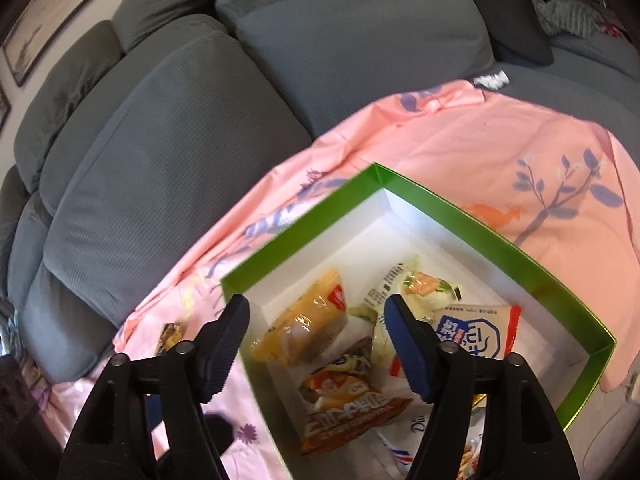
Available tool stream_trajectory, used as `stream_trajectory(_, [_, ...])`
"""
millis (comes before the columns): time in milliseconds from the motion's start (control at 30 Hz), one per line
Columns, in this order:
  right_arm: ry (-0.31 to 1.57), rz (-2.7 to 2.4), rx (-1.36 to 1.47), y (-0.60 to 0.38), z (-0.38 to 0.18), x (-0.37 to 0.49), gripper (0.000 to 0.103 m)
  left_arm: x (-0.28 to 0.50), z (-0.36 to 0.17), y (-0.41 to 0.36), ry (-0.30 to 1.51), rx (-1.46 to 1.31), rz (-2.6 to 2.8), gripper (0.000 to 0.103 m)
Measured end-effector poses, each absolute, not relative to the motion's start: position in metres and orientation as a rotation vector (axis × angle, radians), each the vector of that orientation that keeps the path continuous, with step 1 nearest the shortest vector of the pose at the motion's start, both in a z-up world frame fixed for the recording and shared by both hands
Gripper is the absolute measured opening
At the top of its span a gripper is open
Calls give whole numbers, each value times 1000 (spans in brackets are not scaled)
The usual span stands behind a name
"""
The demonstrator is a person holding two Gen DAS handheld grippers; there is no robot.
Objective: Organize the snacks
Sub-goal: 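Move the right gripper back and grasp the green-striped soda cracker pack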
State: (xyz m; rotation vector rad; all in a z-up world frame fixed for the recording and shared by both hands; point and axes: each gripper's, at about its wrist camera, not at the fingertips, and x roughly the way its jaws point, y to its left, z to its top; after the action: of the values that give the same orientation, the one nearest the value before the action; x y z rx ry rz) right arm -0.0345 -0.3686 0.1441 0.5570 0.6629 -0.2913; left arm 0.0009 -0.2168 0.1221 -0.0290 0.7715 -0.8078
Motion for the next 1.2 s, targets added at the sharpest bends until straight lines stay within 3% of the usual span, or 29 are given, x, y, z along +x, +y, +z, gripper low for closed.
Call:
stream_trajectory(100, [647, -283, 521, -359, 149, -33, 78, -4, 125, -182, 774, -78, -762, 84])
stream_trajectory(233, [648, -269, 453, -339, 155, -28, 79, -10, 124, -137, 794, -113, -643, 86])
stream_trajectory(700, [692, -189, 274, -260, 156, -11, 84, -19, 84, -1, 894, -173, -249, 86])
stream_trajectory(1200, [982, 80, 127, -147, 90, 53, 85, -3, 62, 51, 998, -293, -125, 86])
